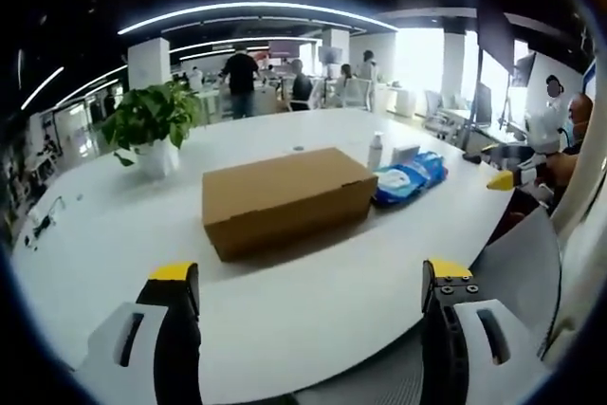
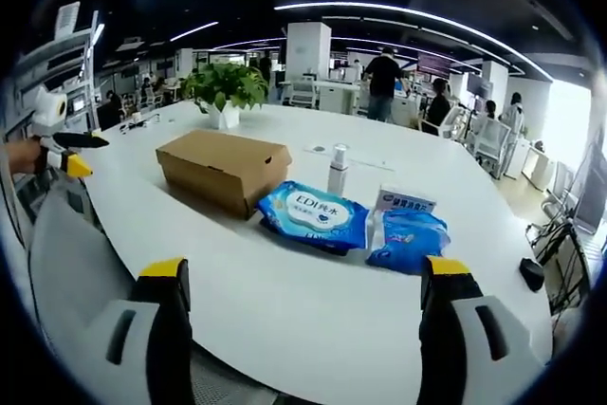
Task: Operate the shoe box by opening the lid, removing the specified soft item, and placing it in the target area until the item is outside and the box remains undamaged.
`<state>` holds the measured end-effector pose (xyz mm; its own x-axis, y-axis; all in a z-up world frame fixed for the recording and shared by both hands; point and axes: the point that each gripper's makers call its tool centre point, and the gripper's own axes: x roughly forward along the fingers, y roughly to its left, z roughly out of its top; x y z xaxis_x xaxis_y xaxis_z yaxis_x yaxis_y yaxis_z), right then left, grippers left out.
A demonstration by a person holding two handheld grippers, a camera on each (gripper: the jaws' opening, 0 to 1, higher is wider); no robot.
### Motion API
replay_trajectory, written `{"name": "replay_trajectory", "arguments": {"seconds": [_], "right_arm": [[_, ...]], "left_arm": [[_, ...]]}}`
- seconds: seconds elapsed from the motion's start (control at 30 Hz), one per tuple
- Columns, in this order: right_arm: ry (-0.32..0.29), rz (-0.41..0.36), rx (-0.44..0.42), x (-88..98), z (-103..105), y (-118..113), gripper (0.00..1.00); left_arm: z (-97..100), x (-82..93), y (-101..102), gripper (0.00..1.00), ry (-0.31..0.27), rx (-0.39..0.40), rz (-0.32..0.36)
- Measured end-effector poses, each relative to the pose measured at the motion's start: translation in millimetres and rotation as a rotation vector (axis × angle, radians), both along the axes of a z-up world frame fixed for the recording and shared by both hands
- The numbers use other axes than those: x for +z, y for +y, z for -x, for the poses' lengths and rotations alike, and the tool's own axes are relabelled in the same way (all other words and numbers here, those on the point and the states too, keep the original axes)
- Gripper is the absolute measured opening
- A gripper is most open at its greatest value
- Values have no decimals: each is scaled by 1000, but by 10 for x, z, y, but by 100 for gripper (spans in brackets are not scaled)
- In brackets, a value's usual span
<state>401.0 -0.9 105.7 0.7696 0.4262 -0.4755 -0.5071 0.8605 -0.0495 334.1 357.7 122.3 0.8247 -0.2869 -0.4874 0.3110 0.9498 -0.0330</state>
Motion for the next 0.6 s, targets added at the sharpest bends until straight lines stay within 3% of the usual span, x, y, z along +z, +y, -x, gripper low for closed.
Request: {"name": "replay_trajectory", "arguments": {"seconds": [0.6], "right_arm": [[-8,-6,-9,31,-28,-42,96]], "left_arm": [[-2,-11,0,100,-5,-3,0]]}}
